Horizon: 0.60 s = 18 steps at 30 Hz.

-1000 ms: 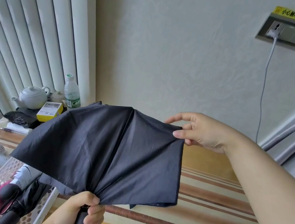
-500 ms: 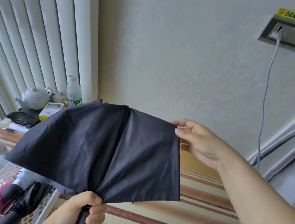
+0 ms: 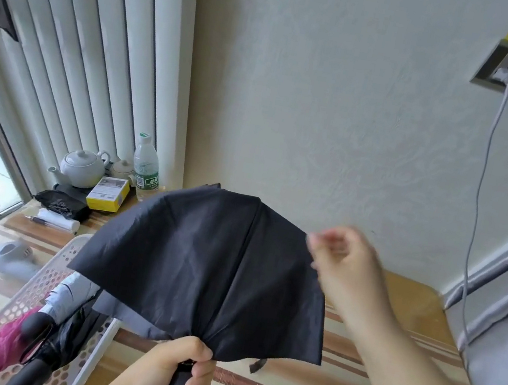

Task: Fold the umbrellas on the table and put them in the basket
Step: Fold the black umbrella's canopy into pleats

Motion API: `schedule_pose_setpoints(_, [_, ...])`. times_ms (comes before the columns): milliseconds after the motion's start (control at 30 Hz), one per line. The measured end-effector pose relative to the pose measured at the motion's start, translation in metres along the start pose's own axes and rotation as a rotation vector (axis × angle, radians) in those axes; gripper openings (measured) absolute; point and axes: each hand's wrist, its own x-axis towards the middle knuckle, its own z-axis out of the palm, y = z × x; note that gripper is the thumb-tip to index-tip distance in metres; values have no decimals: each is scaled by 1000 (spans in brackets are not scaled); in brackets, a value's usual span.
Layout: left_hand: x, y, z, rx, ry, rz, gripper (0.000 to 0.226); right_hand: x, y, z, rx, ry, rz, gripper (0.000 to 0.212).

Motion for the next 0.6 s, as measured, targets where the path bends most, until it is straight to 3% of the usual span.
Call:
schedule_pose_setpoints(100, [-6, 9, 23, 28, 50, 2, 28, -26, -6, 34, -113, -432, 182, 77])
schedule_pose_setpoints(167, [-1, 6, 32, 196, 107, -9, 29, -34, 4, 58, -13, -418, 238, 97])
schedule_pose_setpoints(267, [4, 8, 45, 510, 179, 98, 26, -33, 14, 75, 359, -244, 327, 85])
schedule_pose_setpoints(367, [4, 15, 47, 544, 176, 161, 18, -33, 25, 76, 549, -168, 329, 59])
schedule_pose_setpoints(500, [3, 16, 28, 409, 29, 14, 88, -30, 33, 67, 545, -178, 240, 59])
schedule_pose_setpoints(600, [8, 15, 28, 309, -36, 3, 81, -32, 34, 63, 617, -256, 198, 63])
